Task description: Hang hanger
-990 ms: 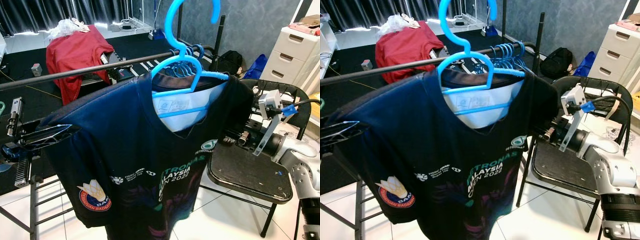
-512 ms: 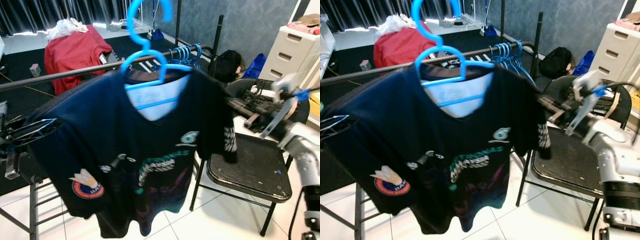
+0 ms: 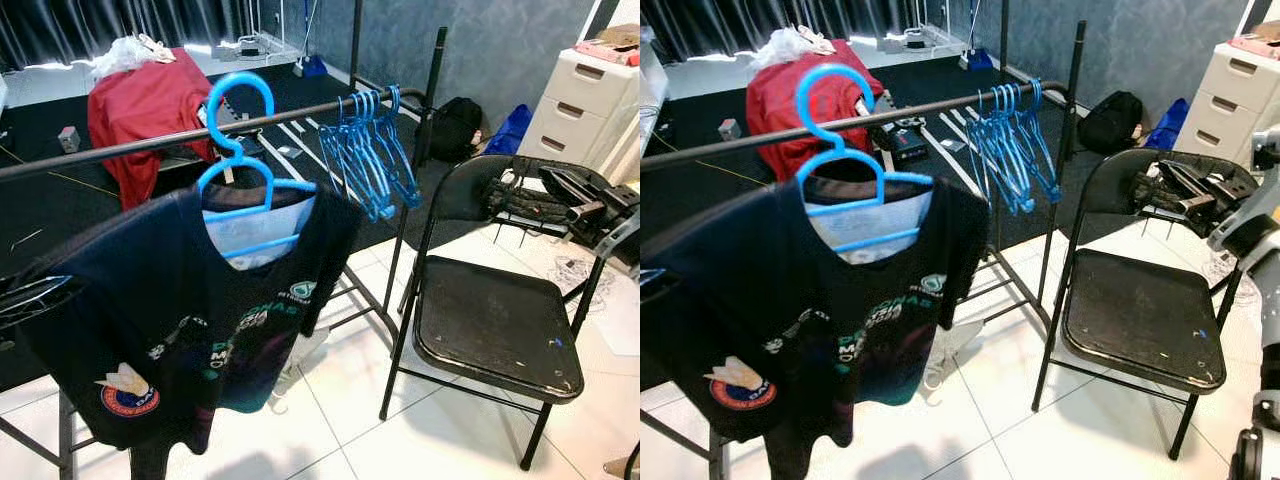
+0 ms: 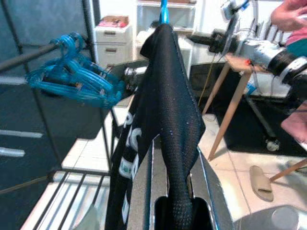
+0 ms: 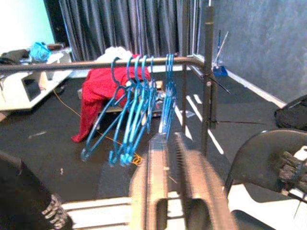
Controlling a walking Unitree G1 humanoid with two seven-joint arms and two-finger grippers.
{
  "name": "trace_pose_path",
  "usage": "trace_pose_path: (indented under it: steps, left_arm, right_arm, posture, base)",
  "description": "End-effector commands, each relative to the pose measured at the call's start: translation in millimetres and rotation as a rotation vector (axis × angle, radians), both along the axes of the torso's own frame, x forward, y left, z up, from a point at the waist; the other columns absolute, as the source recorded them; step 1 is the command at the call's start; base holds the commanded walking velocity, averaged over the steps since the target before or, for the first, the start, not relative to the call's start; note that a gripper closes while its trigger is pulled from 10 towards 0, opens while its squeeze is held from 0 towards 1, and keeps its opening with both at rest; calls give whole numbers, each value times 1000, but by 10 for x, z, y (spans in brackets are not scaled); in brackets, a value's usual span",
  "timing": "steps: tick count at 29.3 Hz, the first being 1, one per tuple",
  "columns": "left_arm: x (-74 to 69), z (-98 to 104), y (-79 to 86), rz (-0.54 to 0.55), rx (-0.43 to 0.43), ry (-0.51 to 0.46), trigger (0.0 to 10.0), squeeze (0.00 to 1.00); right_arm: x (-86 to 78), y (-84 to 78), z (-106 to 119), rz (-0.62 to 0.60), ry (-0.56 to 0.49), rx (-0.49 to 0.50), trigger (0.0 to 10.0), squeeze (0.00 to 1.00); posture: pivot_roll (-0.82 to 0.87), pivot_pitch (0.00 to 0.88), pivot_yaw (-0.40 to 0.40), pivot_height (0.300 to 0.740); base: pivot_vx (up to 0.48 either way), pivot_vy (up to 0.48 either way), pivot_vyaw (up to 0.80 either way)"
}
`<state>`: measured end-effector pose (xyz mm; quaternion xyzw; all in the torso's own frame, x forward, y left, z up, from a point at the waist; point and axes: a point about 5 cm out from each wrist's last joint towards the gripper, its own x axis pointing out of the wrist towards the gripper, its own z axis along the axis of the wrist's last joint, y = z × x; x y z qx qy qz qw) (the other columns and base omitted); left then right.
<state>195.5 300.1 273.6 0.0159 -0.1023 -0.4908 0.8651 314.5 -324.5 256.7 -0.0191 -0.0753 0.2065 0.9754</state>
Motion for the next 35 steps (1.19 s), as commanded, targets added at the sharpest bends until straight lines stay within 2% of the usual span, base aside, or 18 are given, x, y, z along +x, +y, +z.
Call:
trace_pose_path:
  steps: [1, 2, 3, 4, 6, 7, 8, 10, 18, 19, 21, 22, 27, 35]
  left_arm:
    - [-48, 163, -106, -79, -2, -71, 10000, 0]
    - [-48, 163, -106, -79, -2, -71, 10000, 0]
    - [-58, 203, -171, -121, 7, -84, 10000, 0]
    - [-58, 203, -171, -121, 7, -84, 10000, 0]
    - [-77, 233, -249, -202, 38, -82, 10000, 0]
    - [-80, 234, -262, -222, 51, -77, 10000, 0]
    - [-80, 234, -262, -222, 51, -77, 10000, 0]
    - [-76, 234, -286, -266, 76, -64, 10000, 0]
    - [-74, 251, -339, -320, 94, -55, 10000, 0]
    - [-75, 259, -368, -336, 95, -56, 10000, 0]
    - [-75, 259, -368, -336, 95, -56, 10000, 0]
    - [-74, 267, -395, -348, 93, -57, 10000, 0]
    - [-77, 283, -445, -373, 83, -68, 10000, 0]
    - [-72, 307, -447, -378, 80, -82, 10000, 0]
  right_arm:
    - [-32, 146, -132, 137, 72, -28, 10000, 1000]
    - [-32, 146, -132, 137, 72, -28, 10000, 1000]
    - [-88, 228, -177, 247, 103, -15, 10000, 1000]
    - [-88, 228, -177, 247, 103, -15, 10000, 1000]
    - [-234, 324, -183, 466, 158, -2, 10000, 1000]
    - [-287, 342, -175, 533, 175, -1, 10000, 1000]
    - [-287, 342, -175, 533, 175, -1, 10000, 1000]
    - [-401, 363, -136, 665, 222, -21, 10000, 1000]
    - [-450, 322, -72, 724, 243, -55, 10000, 1000]
    - [-480, 326, -64, 759, 253, -80, 10000, 188]
    - [-480, 326, -64, 759, 253, -80, 10000, 188]
    - [-512, 341, -70, 791, 273, -104, 10000, 0]
    - [-522, 413, -173, 805, 347, -201, 10000, 0]
    - [-572, 529, -240, 874, 390, -191, 10000, 0]
  posture:
    - [-65, 23, -5, 740]
    - [-65, 23, -5, 740]
    - [-63, 22, -6, 740]
    - [-63, 22, -6, 740]
    - [-61, 20, -6, 740]
    - [-61, 20, -6, 740]
    - [-61, 20, -6, 740]
    - [-62, 21, -7, 740]
    - [-68, 29, -6, 740]
    - [-68, 29, -6, 740]
    - [-68, 29, -6, 740]
    - [-68, 29, -9, 740]
    - [-70, 29, -9, 740]
    - [-68, 31, -11, 740]
  base:
    - [0, 0, 0]
    - [0, 0, 0]
    - [0, 0, 0]
    - [0, 0, 0]
    - [0, 0, 0]
    - [0, 0, 0]
    - [0, 0, 0]
    - [0, 0, 0]
    - [0, 0, 0]
    - [0, 0, 0]
    - [0, 0, 0]
    - [0, 0, 0]
    - [0, 0, 0]
    - [0, 0, 0]
